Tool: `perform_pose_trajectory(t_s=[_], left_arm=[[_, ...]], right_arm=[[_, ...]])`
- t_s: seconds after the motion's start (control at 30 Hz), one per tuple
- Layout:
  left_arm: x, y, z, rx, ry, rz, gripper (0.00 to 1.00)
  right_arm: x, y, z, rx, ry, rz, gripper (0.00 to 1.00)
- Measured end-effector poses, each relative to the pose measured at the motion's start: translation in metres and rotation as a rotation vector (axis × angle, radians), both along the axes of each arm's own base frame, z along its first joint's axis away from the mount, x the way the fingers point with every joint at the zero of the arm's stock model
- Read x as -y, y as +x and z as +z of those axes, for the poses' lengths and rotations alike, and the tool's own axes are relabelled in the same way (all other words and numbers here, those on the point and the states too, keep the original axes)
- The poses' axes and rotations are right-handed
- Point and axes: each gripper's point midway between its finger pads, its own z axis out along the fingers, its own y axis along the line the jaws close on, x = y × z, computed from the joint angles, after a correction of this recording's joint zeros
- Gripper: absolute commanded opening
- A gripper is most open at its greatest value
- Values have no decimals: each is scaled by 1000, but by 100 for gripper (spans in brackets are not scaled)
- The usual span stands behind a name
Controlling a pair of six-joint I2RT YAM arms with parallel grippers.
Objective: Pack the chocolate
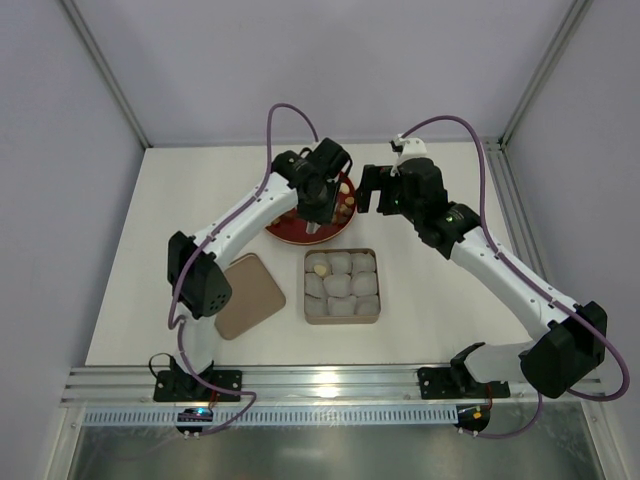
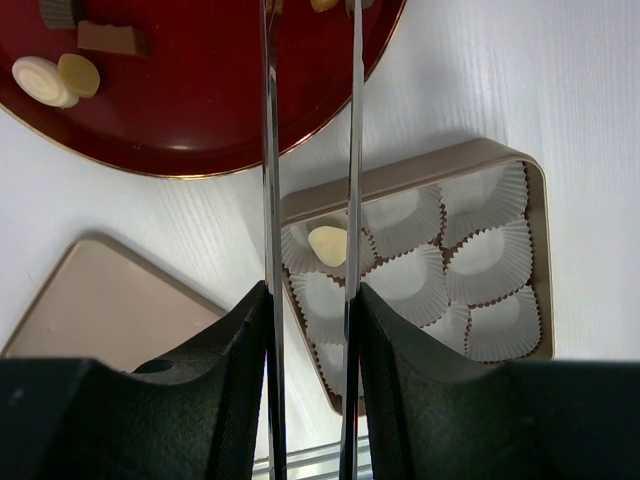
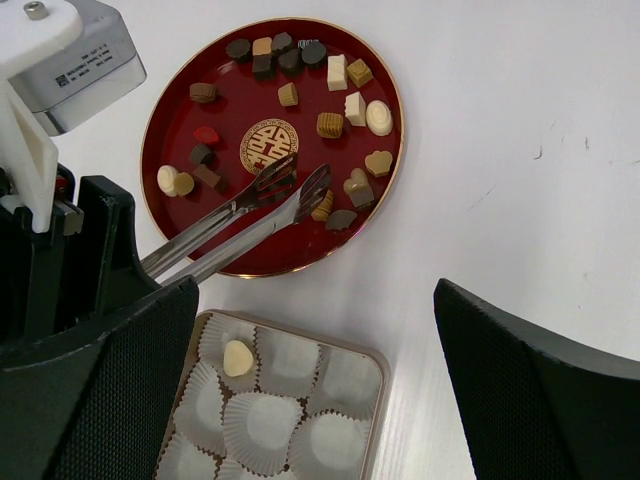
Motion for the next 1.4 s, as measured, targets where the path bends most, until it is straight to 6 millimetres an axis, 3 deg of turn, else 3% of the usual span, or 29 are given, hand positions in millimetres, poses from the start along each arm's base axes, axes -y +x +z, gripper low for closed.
perform_pose_trajectory(t_s=[0.47,1.4], left_arm=[[7,8,-35,-43,37,-1,38],[-4,9,-46,-68,60,-1,36]], right_arm=[[0,-1,-1,-6,-3,0,100],[0,-1,-2,-6,-4,1,100]])
